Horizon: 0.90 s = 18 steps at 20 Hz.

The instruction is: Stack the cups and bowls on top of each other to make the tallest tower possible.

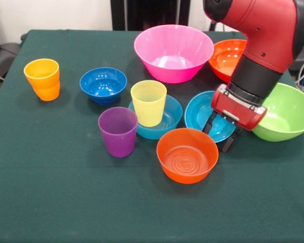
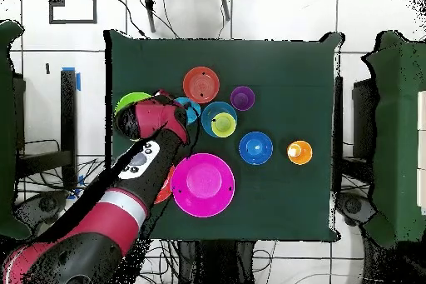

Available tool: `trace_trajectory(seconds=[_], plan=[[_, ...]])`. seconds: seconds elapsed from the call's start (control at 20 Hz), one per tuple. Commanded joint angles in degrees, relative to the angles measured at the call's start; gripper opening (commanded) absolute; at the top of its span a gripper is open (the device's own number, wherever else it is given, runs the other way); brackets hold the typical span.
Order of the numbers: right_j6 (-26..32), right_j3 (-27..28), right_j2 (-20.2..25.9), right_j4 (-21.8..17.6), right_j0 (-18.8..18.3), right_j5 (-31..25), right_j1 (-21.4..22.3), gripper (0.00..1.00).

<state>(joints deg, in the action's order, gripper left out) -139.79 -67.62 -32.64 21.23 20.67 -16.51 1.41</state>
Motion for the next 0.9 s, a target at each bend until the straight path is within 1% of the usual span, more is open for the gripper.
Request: trace_trajectory(seconds=[0.05, 0.2, 0.4, 0.7, 0.9], plan=[[-7.96, -1.95, 0.94, -1.79, 3.11, 5.14, -5.81, 0.0], [-5.27, -2.9, 3.33, -3.75, 1.9, 7.11, -4.23, 0.0], [-4.21, -3.75, 4.23, -3.66, 1.52, 5.96, -2.89, 0.0], [-1.71, -6.71, 6.29, -4.55, 0.92, 2.39, 1.52, 0.0], [-1.43, -8.13, 6.75, -4.85, 1.06, 2.24, 2.78, 0.0]])
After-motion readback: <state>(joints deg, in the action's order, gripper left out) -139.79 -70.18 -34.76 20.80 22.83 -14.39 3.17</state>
